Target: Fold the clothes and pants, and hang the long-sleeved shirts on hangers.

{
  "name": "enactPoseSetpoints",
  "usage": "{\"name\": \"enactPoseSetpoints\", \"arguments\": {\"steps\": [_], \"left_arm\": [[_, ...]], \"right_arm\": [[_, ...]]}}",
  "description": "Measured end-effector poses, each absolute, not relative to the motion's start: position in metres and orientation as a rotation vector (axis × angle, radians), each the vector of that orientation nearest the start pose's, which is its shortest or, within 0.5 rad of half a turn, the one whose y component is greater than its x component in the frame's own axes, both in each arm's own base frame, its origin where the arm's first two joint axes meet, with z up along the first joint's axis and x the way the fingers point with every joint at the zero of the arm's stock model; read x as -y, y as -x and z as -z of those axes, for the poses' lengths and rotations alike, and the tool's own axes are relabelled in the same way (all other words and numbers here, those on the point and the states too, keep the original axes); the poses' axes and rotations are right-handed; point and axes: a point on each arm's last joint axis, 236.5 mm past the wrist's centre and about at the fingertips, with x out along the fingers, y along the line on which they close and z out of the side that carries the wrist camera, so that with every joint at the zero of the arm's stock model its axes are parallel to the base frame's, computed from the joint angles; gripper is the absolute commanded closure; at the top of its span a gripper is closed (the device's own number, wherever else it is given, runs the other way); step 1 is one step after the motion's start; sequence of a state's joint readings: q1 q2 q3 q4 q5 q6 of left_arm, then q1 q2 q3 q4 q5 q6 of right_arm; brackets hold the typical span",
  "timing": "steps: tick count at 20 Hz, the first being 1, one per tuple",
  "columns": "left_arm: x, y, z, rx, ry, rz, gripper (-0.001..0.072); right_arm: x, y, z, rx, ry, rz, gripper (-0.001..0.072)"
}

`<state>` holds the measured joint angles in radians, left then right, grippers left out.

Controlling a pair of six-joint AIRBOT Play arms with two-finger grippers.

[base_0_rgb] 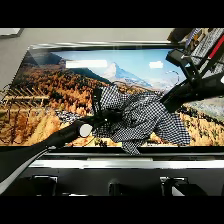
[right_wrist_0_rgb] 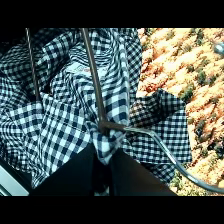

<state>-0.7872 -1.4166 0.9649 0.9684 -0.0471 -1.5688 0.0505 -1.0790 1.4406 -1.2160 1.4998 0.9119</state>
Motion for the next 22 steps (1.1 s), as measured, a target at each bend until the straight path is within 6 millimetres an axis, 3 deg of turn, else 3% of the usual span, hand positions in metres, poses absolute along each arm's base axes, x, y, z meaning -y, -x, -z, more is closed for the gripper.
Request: {"name": "enactPoseSetpoints", "arguments": {"steps": [6, 12, 17, 22], "left_arm": [[0.343, -0.392, -0.056, -0.69, 0.411, 0.584, 0.0689], [0.326, -0.413, -0.098, -0.659, 0.412, 0.592, 0.0689], [0.312, -0.429, -0.126, -0.629, 0.387, 0.591, 0.0689], [0.3, -0.434, -0.14, -0.639, 0.296, 0.598, 0.0688]], "right_arm": [[-0.097, -0.316, -0.183, -0.956, 0.384, -0.683, 0.0682], [-0.102, -0.309, -0.182, -0.97, 0.427, -0.697, 0.0682], [-0.107, -0.317, -0.175, -0.971, 0.518, -0.671, 0.0682], [-0.105, -0.327, -0.175, -0.948, 0.568, -0.622, 0.0682]]}}
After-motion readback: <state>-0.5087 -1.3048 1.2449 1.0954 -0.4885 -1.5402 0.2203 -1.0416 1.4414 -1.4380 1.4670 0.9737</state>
